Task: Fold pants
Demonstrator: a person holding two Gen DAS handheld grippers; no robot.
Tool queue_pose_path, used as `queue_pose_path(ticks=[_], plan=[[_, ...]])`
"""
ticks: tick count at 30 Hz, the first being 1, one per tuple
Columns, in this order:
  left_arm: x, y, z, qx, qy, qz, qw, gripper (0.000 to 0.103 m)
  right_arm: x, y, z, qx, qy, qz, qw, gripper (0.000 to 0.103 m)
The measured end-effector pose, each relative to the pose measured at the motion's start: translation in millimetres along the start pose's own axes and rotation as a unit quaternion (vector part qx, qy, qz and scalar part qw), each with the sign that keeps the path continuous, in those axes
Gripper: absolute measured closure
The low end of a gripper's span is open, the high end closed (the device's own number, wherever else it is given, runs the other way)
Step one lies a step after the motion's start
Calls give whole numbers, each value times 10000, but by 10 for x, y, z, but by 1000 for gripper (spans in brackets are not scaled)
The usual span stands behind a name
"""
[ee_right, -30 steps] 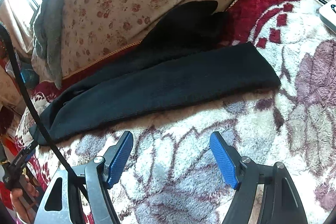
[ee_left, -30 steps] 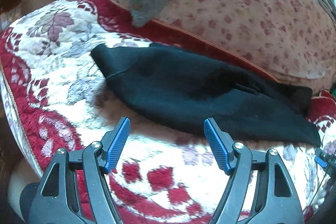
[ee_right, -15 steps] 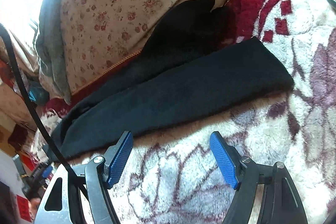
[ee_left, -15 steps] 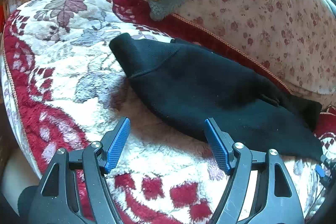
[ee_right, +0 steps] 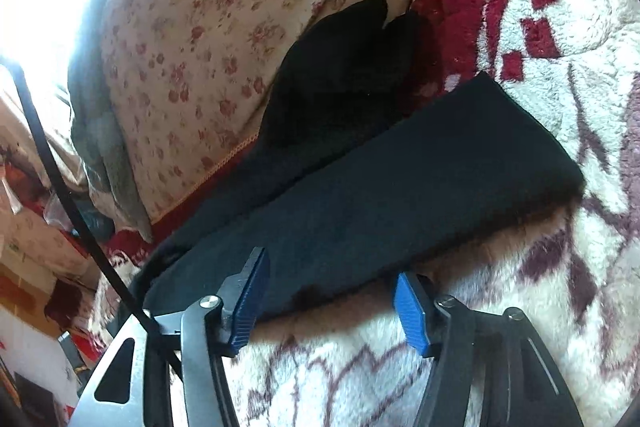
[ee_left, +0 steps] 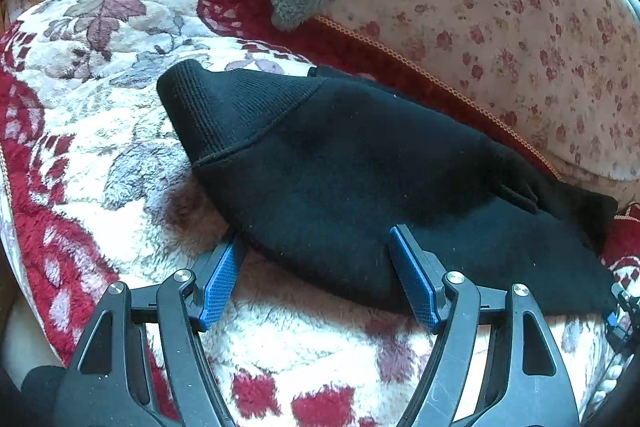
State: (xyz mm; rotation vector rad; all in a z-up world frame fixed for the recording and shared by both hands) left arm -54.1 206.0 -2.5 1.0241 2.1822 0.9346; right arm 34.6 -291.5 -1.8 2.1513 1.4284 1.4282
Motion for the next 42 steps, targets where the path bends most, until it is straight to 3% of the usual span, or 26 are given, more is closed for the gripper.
queue_pose_path(ticks=[3,8,13,16,18,21,35,42], plan=[[-18,27,48,-15,20,31,10000,29,-66,46,52,-57,60,210,9997,57],[-33,63,119,-23,47,95,9999,29,-154,83,119,-127,78,434,9989,82],[-39,85,148,-45,-35,93,9999,33,-172,88,77,-203,207,399,9988,93],[-62,101,154,-71,-142,162,9997,61,-82,91,17,-295,255,166,9991,97],[-67,109,156,-43,-228,173,9996,86,-19,100,-20,-306,260,-63,9992,97],[-78,130,117,-87,-288,248,9992,93,48,97,-75,-325,254,-270,9988,98],[35,232,-302,-79,-966,165,9952,94,176,88,-669,-504,561,-381,9964,98],[141,150,-514,-30,-1056,265,9940,94,144,-62,-1033,-421,542,-425,9967,98]])
Point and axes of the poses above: each gripper's, at about its wrist camera, not at the fingertips, and z roughly the way its jaws point, x to its left, y to its top, the point moved 2 cm from there along z, roughly the way its jaws point, and after that the axes turned 14 degrees about -x, right-handed, at the moved point
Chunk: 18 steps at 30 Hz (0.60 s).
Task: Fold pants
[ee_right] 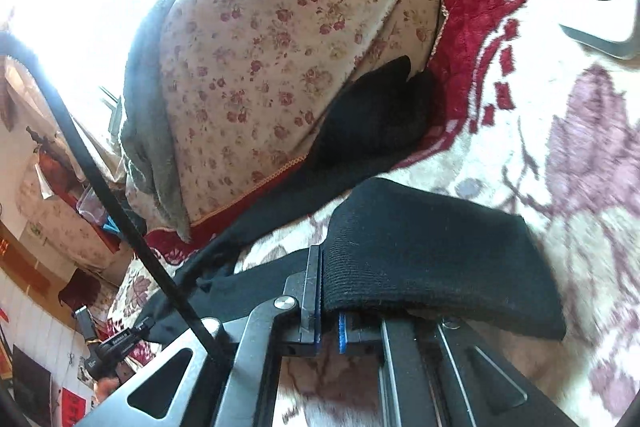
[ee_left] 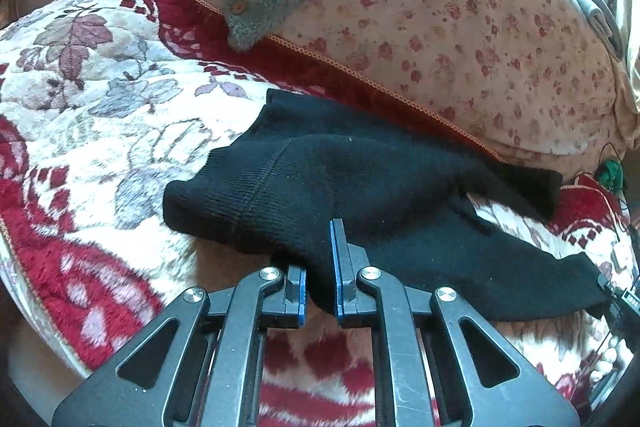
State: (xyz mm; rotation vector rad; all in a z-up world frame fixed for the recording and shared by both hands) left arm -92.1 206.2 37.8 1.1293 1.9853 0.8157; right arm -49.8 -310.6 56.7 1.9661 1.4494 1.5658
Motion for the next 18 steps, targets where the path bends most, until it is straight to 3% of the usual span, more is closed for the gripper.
queue_pose_path(ticks=[5,9,11,12,14,18], plan=[[163,-31,-98,-33,163,-50,9998,96,-3,-215,-148,246,16,37,9997,98],[258,-106,-23,172,199,-140,9996,96,-72,-398,-128,528,-57,118,9985,98],[230,-121,-29,131,179,-109,9997,96,-207,-443,-113,581,-296,331,9973,97],[212,-117,-36,102,172,-77,9998,96,-274,-451,-120,590,-366,463,9965,94],[193,-99,-49,52,183,-96,9998,96,-407,-441,-131,591,-478,821,9937,71],[187,-90,-20,98,180,-133,9997,95,-462,-348,-177,485,-786,682,9934,67]])
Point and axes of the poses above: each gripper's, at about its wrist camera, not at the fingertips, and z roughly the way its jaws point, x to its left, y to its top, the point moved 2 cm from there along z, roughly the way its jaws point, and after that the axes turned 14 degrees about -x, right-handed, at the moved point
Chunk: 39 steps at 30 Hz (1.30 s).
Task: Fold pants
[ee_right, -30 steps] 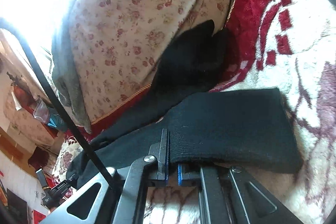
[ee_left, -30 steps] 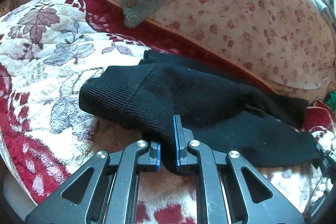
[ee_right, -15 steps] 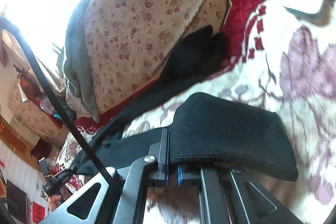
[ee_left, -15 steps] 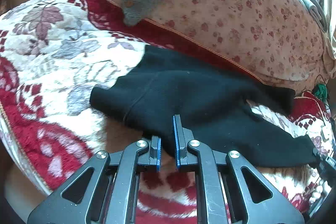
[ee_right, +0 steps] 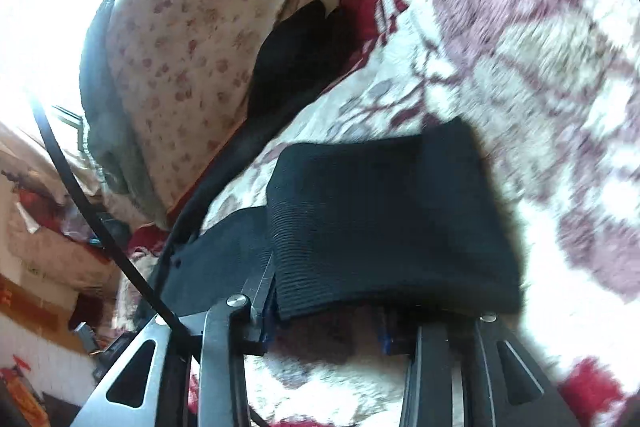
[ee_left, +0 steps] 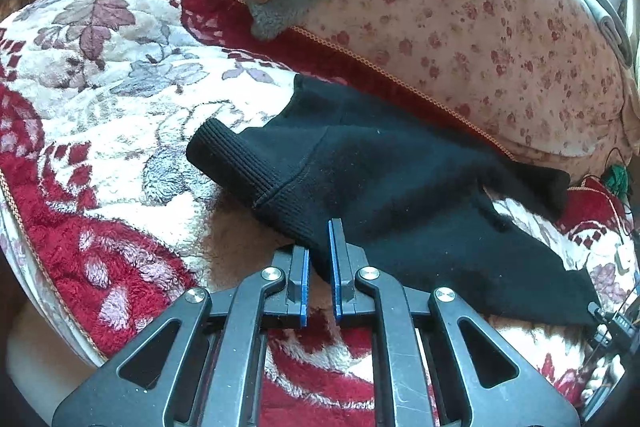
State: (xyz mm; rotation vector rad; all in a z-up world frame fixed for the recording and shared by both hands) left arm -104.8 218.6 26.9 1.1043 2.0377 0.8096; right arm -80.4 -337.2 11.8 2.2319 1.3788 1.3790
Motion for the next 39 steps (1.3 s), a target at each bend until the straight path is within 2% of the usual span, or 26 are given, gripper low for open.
queue_pose_path(ticks=[2,5,7,10,13,14,16,17,19,20,21,25,26,29,33,35,38,39], plan=[[-1,-14,13,27,30,3,10000,95,-36,44,10,-21,-6,109,9999,67],[23,-18,21,48,33,-36,10000,95,-192,74,10,47,331,867,9957,65],[33,-18,41,70,39,-35,10000,95,-264,111,-69,-138,536,1190,9914,65],[32,-24,71,88,73,15,9999,95,-388,224,-215,-535,591,1500,9855,63],[41,-36,80,95,111,8,9999,95,-314,314,-250,-587,344,1024,9924,65],[46,-39,79,95,118,-7,9999,95,-258,340,-281,-702,218,746,9945,73],[48,-42,89,105,127,-1,9999,95,-114,382,-343,-937,-472,-158,9944,80],[48,-44,93,112,133,6,9998,95,-52,389,-356,-990,-839,-631,9895,82],[47,-52,105,133,151,4,9998,95,-24,367,-322,-910,-1359,-1180,9794,83],[54,-54,105,141,152,-11,9998,95,-13,350,-303,-839,-1586,-1376,9741,88],[58,-56,101,145,147,-18,9998,95,33,321,-301,-827,-1849,-1704,9643,88],[59,-52,101,150,136,9,9998,95,196,302,-356,-960,-2392,-2674,9285,88],[58,-54,104,148,146,16,9998,95,165,306,-377,-948,-2500,-2729,9241,88],[59,-60,97,138,158,0,9998,95,25,379,-499,-961,-2360,-2268,9400,88],[64,-44,55,74,178,-15,9998,89,102,517,-638,-1305,-2320,-1816,9466,84],[83,-30,25,37,137,-55,9999,88,194,548,-688,-1437,-2093,-1660,9529,81],[126,-10,1,37,175,-138,9997,85,404,519,-615,-1393,-1698,-1620,9620,75],[141,-6,-6,34,152,-171,9997,79,463,499,-569,-1307,-1549,-1634,9655,75]])
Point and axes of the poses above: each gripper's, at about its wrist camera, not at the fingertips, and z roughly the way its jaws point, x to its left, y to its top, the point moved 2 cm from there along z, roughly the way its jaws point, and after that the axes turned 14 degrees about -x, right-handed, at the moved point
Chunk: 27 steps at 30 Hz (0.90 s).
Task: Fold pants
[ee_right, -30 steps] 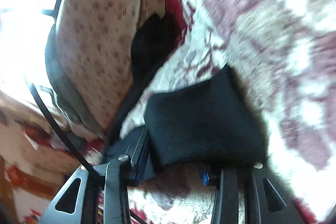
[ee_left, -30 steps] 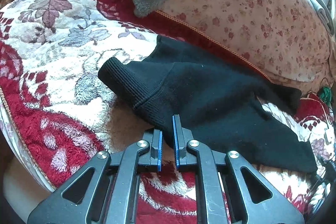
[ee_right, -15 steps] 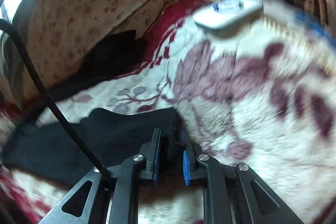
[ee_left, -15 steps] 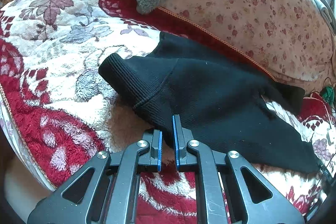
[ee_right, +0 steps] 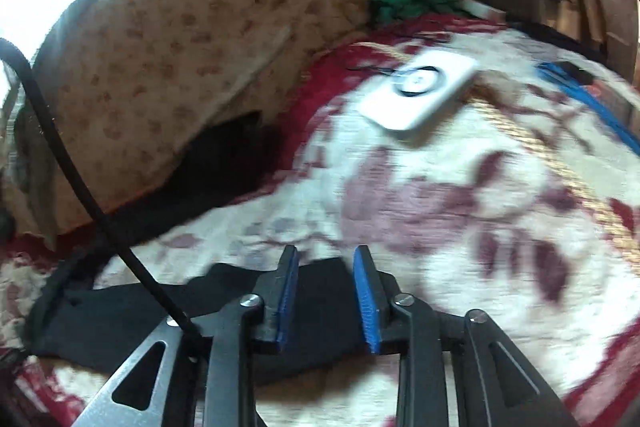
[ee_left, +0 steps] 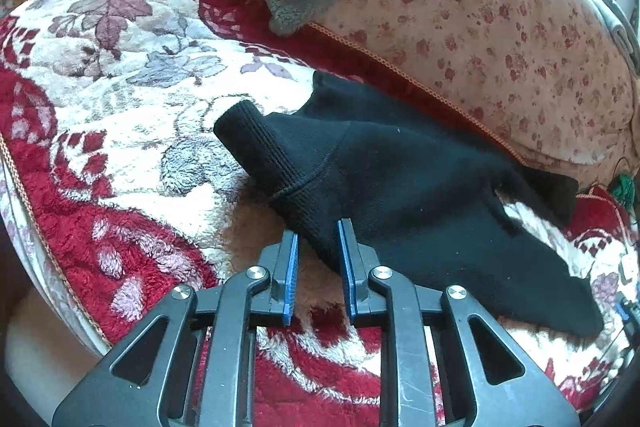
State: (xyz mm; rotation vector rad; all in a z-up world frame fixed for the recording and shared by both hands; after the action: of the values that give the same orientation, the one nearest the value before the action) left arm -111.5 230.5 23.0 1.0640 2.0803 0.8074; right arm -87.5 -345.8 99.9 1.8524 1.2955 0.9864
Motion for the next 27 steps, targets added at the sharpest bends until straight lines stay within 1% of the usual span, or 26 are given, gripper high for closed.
queue_pose_path(ticks=[1,2,3,5,7,8,11,14,17,18,21,23,25,27], plan=[[17,1,6,8,31,-18,10000,74,95,-10,49,76,116,-30,9999,75],[33,5,4,0,72,-29,10000,67,172,-30,63,118,233,-43,9996,75],[52,11,-5,-30,66,-73,9999,66,262,-54,68,165,466,-36,9988,75],[108,24,-27,-81,-87,-303,9995,66,496,-130,105,385,1022,-58,9940,73],[159,20,-37,-46,-248,-538,9982,50,742,-233,134,604,1443,-152,9876,70],[191,10,-24,-6,-308,-660,9973,37,882,-289,150,720,1666,-217,9832,70],[250,11,34,104,-346,-933,9950,36,1311,-433,223,982,2206,-453,9694,69],[254,67,29,-15,-462,-1172,9920,36,1837,-556,310,1259,2764,-737,9499,69],[188,147,61,-74,-469,-1084,9930,36,2390,-684,396,1525,3409,-877,9235,67],[161,166,75,-94,-473,-1040,9934,36,2630,-714,444,1611,3606,-945,9138,67],[77,197,145,-85,-399,-825,9958,36,3246,-706,597,1677,3962,-1139,8955,65],[46,201,176,-80,-345,-699,9969,36,3668,-658,733,1676,4213,-1243,8826,60],[56,198,187,-101,-327,-642,9974,36,4112,-640,902,1716,4476,-1403,8663,58],[79,203,205,-122,-308,-601,9976,36,4505,-680,1088,1755,4531,-1719,8570,57]])
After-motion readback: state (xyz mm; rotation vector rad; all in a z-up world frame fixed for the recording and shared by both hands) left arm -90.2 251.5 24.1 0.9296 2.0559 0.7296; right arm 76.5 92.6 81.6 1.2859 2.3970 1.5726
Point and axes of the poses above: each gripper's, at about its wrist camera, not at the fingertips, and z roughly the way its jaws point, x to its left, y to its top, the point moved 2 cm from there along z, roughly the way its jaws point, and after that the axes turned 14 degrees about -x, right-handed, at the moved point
